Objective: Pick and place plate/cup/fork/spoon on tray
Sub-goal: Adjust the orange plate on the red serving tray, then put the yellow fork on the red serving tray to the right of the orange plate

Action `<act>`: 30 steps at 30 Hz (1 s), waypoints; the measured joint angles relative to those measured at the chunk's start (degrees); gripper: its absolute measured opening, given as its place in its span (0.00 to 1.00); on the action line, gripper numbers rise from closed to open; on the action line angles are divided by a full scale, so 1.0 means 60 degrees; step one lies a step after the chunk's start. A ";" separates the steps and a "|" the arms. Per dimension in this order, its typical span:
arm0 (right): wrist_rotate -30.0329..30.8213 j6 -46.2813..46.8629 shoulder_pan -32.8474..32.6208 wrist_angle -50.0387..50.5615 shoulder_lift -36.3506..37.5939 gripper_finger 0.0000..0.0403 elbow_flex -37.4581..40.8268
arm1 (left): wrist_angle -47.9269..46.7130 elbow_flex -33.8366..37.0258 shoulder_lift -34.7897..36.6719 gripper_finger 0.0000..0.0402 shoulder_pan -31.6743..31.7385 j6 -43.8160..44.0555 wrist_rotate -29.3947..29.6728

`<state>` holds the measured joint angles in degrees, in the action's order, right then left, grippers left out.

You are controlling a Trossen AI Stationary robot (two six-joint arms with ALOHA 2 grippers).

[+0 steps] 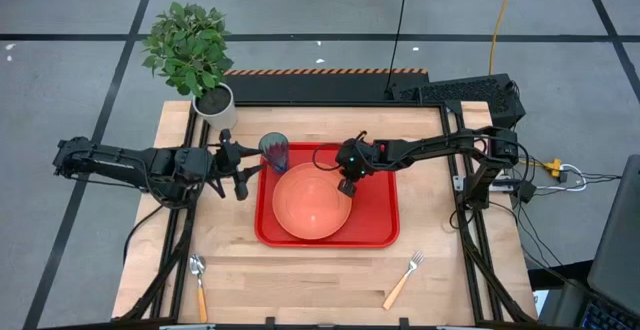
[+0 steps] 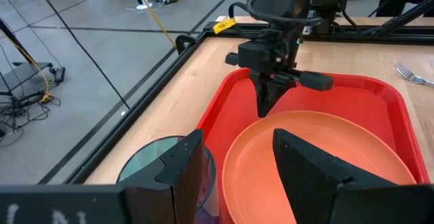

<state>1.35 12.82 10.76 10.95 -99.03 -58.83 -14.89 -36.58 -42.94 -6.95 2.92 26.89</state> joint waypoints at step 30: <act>-0.1247 0.2047 -0.4615 0.5397 0.4016 0.00 -0.0007 | 0.0167 -0.0007 -0.0004 0.45 -0.0006 -0.0692 -0.0025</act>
<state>-6.14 25.10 -16.93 43.33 -74.93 -58.87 -13.89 -36.62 -42.96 -6.98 -1.23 26.74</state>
